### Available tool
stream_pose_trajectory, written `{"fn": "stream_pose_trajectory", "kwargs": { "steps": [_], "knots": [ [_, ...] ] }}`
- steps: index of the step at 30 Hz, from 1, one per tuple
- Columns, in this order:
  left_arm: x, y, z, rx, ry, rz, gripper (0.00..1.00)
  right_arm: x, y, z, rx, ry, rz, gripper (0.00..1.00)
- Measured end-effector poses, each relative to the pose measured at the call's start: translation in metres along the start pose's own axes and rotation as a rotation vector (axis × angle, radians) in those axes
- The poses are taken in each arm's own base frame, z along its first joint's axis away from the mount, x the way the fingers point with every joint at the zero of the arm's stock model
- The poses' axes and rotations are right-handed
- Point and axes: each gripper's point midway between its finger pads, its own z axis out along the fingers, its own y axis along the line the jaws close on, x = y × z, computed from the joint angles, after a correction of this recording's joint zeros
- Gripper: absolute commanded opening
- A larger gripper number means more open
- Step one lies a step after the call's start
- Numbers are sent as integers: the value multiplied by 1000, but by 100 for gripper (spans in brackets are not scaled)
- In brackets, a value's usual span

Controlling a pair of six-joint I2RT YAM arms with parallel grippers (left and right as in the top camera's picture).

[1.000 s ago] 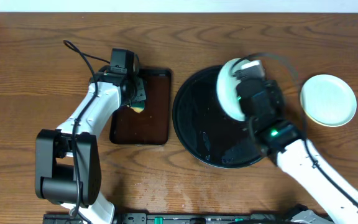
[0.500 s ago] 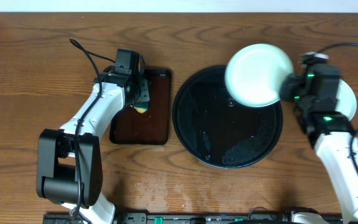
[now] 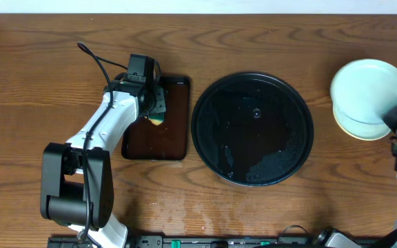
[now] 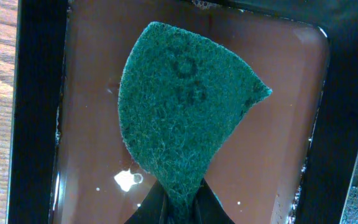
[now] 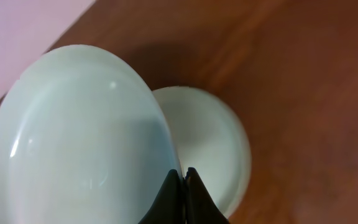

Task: Clean dirty plates on tray and stack at the side
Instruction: 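Carry plate rightward with right gripper onto plate stack, then release plate on stack and open right gripper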

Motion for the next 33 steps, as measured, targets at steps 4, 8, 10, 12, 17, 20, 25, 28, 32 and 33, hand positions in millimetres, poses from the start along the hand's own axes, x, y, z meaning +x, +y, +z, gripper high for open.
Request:
{"fn": "stream_pose_trajectory", "kwargs": {
  "steps": [4, 8, 10, 12, 17, 20, 25, 28, 32, 33],
  "knots": [
    [0, 0, 0, 0, 0, 0, 8, 4, -31, 15, 70, 32, 51, 1],
    [0, 0, 0, 0, 0, 0, 9, 25, -58, 44, 132, 111, 86, 1],
    [0, 0, 0, 0, 0, 0, 8, 37, -65, 56, 146, 150, 94, 1],
    [0, 0, 0, 0, 0, 0, 8, 44, -66, 68, 131, 171, 90, 1],
    [0, 0, 0, 0, 0, 0, 9, 52, -55, 80, 54, 199, 75, 22],
    [0, 0, 0, 0, 0, 0, 9, 50, -51, 81, 28, 196, 68, 49],
    [0, 0, 0, 0, 0, 4, 16, 55, -34, 79, -69, 225, 64, 57],
    [0, 0, 0, 0, 0, 4, 17, 61, -24, 77, -119, 254, 59, 55],
    [0, 0, 0, 0, -1, 4, 17, 76, -3, 67, -165, 319, 33, 55],
    [0, 0, 0, 0, 0, 4, 17, 82, 6, 63, -178, 339, 19, 55]
  ]
}}
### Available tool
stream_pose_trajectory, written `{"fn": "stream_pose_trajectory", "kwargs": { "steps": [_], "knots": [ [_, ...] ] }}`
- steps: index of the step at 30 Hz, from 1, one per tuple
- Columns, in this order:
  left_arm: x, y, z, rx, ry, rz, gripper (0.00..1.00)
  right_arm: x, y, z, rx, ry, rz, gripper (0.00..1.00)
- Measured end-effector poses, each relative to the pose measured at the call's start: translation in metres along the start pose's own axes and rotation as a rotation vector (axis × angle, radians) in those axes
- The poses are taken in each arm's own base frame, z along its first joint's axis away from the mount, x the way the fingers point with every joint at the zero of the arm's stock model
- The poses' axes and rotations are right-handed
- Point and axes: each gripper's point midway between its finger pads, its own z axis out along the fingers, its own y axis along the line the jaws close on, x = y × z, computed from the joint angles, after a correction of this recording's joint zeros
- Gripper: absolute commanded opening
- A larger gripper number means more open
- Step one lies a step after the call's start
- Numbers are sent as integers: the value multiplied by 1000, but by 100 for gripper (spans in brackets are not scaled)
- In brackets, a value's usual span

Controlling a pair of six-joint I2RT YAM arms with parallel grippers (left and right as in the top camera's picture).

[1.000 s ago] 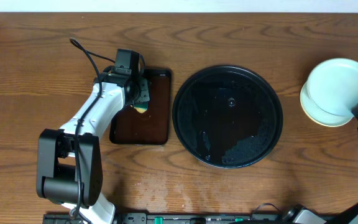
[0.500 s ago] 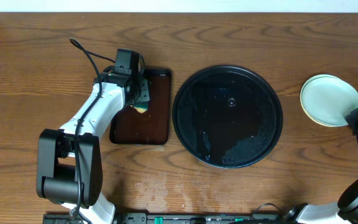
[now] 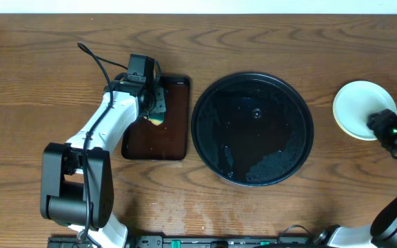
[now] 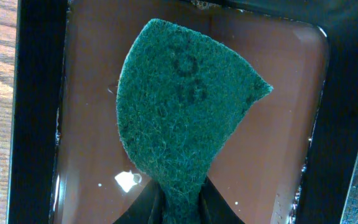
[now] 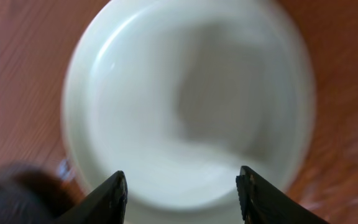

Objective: Clean dirty plates on tray and stack at the side

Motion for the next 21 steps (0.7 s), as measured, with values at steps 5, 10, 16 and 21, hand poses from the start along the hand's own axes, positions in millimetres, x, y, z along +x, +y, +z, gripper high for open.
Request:
{"fn": "stream_pose_trajectory", "kwargs": {
  "steps": [5, 10, 16, 21],
  "knots": [
    [0, 0, 0, 0, 0, 3, 23, 40, 39, 2, -38, 126, -93, 56],
    [0, 0, 0, 0, 0, 5, 41, 80, 66, 6, -45, 237, -209, 58],
    [0, 0, 0, 0, 0, 4, 67, 107, 91, 9, -69, 296, -330, 61],
    [0, 0, 0, 0, 0, 2, 75, 113, 107, 12, -102, 285, -400, 99]
  ]
}}
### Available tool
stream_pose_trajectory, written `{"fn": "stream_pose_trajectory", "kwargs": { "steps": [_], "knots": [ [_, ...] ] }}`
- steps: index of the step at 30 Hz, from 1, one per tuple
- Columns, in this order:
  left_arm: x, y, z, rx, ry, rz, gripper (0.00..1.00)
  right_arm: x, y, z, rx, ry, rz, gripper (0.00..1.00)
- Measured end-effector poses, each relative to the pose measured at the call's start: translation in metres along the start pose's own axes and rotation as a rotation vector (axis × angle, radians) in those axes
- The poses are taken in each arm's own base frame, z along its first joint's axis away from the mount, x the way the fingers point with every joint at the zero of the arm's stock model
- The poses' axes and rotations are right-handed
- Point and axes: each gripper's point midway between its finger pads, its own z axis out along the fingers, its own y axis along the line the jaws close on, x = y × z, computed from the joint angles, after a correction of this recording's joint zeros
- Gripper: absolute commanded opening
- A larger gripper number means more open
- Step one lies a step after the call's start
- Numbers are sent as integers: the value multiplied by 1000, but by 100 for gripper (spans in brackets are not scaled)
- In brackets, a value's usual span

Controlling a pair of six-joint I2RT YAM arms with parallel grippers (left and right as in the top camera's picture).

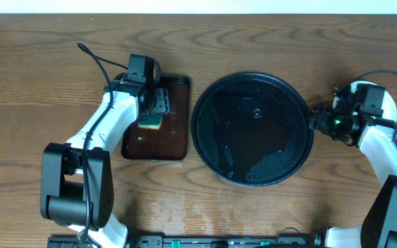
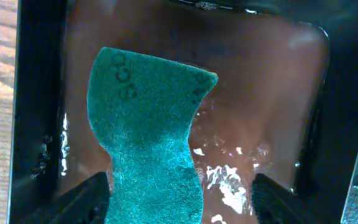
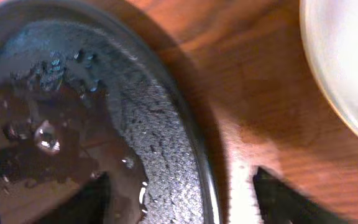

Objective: Clean dirty plates on tray and stack at the side

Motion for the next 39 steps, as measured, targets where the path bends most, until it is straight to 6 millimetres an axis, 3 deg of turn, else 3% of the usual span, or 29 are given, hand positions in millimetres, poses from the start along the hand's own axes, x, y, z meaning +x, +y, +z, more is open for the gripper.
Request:
{"fn": "stream_pose_trajectory", "kwargs": {
  "steps": [4, 39],
  "knots": [
    [0, 0, 0, 0, 0, 3, 81, -7, 3, 0, -8, -28, -32, 99],
    [0, 0, 0, 0, 0, -1, 83, -7, 2, 0, -1, -28, -33, 99]
  ]
}}
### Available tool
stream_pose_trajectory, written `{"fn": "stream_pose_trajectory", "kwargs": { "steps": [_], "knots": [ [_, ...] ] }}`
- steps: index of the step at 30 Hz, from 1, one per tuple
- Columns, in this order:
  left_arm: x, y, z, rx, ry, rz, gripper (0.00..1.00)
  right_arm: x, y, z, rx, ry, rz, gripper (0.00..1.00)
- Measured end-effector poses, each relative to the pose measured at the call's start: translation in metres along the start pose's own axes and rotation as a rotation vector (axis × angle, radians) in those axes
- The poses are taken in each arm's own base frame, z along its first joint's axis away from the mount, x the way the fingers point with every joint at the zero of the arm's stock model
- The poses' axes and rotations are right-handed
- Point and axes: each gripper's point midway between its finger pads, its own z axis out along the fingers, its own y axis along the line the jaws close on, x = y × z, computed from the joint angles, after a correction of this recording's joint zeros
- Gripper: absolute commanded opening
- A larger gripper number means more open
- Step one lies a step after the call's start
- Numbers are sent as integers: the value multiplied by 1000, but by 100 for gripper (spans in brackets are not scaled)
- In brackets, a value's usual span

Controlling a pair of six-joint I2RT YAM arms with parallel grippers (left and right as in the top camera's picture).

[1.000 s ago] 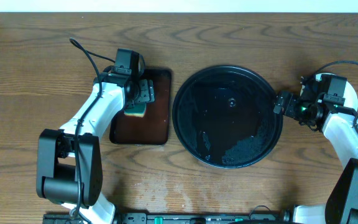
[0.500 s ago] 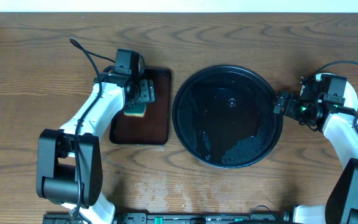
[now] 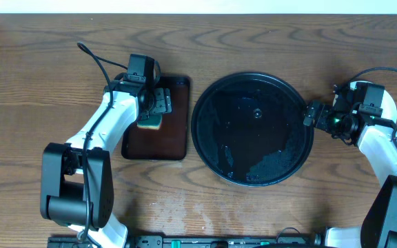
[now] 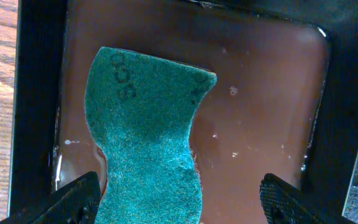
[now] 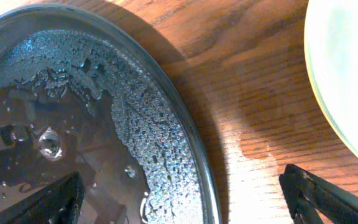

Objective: Clean dirty plates on tray and stack at the side

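Observation:
The round black tray (image 3: 252, 129) is wet and carries no plates; its beaded rim (image 5: 166, 143) fills the left of the right wrist view. White stacked plates (image 3: 389, 102) sit at the far right, partly under my right arm, with their edge (image 5: 347, 74) showing. My right gripper (image 3: 311, 115) (image 5: 185, 199) stands open over the tray's right rim, holding nothing. A green sponge (image 4: 148, 143) (image 3: 152, 116) lies in the brown water of the rectangular black basin (image 3: 179, 138). Above it my left gripper (image 3: 156, 103) (image 4: 176, 202) is open, one finger on each side of the sponge.
The wooden table (image 3: 288, 41) runs to a white wall at the back. A black cable (image 3: 98, 65) loops behind the left arm. A black rail (image 3: 219, 241) lines the front edge. The basin (image 4: 36, 93) stands close beside the tray's left side.
The rippling water in the basin has settled round the sponge. Both grippers stand a little wider open. The right gripper sits slightly further over the tray's rim.
My left gripper first pinched the sponge over the basin while the right held a white plate above the stack. Then the plate lay on the stack under the open right gripper. Later the sponge lay loose in the water, and the right gripper was at the tray's rim.

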Motion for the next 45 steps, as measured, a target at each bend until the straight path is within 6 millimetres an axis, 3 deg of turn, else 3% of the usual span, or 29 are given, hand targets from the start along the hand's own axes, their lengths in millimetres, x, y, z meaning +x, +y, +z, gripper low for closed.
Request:
{"fn": "stream_pose_trajectory", "kwargs": {
  "steps": [5, 10, 16, 19, 23, 26, 28, 37, 45],
  "knots": [
    [0, 0, 0, 0, 0, 0, 83, -8, 6, -15, -4, -47, -16, 99],
    [0, 0, 0, 0, 0, 0, 83, -25, 25, -62, -32, -200, -68, 99],
    [0, 0, 0, 0, 0, 0, 83, -20, 39, -112, -43, -419, -142, 99],
    [0, 0, 0, 0, 0, 0, 83, -22, 49, -134, -68, -603, -206, 99],
    [0, 0, 0, 0, 1, 0, 83, -30, 70, -186, -139, -971, -321, 99],
    [0, 0, 0, 1, 1, 0, 83, -17, 85, -230, -202, -1228, -398, 99],
    [0, 0, 0, 0, 0, 0, 83, -4, 87, -243, -227, -1320, -426, 99],
    [0, 0, 0, 0, 0, 0, 83, 31, 85, -211, -238, -1284, -477, 99],
    [0, 0, 0, 0, 0, 0, 83, 53, 75, -169, -199, -1100, -490, 99]
  ]
}}
